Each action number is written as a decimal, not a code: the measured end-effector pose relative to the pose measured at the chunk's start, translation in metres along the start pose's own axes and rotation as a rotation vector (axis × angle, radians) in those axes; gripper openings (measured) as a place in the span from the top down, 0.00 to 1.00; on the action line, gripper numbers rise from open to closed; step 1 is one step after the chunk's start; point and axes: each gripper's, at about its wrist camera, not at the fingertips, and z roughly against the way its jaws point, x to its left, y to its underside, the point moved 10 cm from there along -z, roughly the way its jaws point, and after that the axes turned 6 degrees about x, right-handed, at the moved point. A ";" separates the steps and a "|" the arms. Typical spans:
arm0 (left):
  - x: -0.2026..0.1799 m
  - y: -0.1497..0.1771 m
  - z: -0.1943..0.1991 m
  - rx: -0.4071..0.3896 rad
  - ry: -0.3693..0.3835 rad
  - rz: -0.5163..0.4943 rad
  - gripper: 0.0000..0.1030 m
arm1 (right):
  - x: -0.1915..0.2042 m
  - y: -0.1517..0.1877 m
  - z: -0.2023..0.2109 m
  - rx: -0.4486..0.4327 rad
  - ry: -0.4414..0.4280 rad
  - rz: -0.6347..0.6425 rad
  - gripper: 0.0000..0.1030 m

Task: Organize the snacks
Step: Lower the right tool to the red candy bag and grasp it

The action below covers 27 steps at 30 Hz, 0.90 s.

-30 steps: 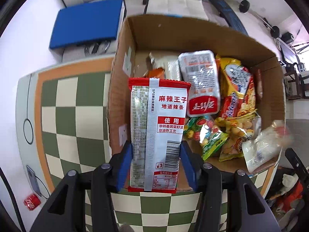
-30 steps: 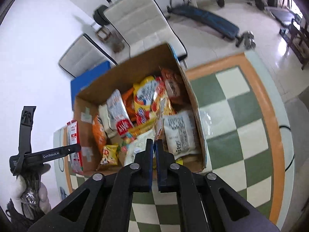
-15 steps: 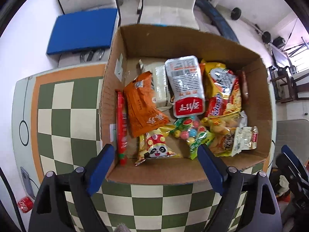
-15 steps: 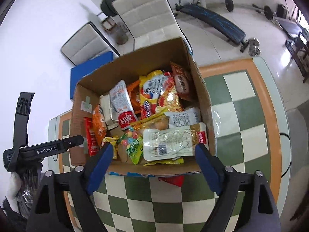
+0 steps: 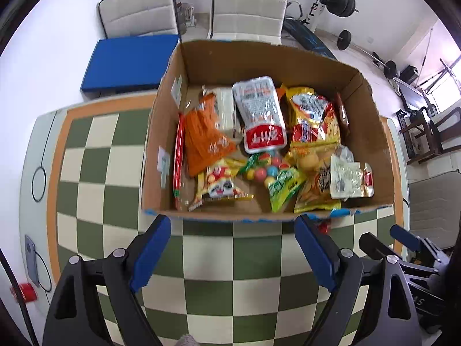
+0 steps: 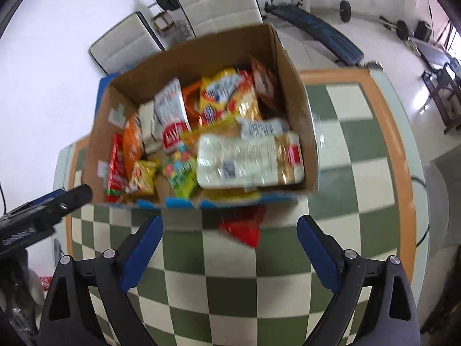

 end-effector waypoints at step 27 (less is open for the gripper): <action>0.033 0.088 -0.126 0.211 -0.065 0.084 0.15 | -0.021 0.014 -0.117 0.108 0.051 -0.063 0.33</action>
